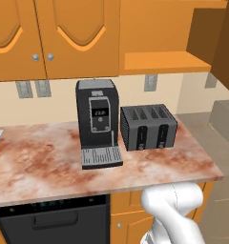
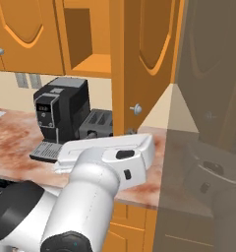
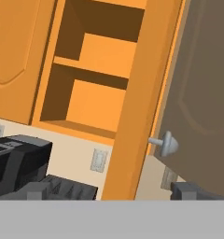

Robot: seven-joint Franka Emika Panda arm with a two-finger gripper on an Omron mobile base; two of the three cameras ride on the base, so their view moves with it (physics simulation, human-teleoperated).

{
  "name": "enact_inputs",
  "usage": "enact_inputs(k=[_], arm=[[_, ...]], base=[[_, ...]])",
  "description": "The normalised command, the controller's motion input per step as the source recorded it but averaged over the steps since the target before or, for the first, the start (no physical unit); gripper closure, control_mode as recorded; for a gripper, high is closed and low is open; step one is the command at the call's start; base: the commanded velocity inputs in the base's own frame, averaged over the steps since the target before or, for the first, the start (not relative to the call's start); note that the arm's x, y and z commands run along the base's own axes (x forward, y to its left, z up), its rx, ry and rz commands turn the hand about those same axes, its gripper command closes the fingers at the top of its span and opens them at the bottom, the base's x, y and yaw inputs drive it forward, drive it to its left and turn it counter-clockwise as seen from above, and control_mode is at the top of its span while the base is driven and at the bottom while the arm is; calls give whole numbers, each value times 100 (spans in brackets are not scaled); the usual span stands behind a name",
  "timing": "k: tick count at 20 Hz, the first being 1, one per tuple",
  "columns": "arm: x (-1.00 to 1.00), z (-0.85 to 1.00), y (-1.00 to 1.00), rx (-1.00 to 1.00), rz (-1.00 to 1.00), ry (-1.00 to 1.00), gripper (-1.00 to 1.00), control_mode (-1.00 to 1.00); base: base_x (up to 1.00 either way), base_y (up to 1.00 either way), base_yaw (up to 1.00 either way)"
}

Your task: Close all open cabinet doors.

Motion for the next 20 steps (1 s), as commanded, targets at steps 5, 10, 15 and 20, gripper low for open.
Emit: enact_inputs(k=[5, 10, 15, 20], arm=[[15, 0, -19, 0, 0, 0, -100, -100], [0, 0, -28, 0, 3, 0, -100, -100], [5, -1, -22, 0, 4, 0, -100, -100], [29, -5, -3, 1, 11, 0, -100, -100]], base=[[0, 0, 0], [0, 0, 0], [0, 0, 0], [0, 0, 0]])
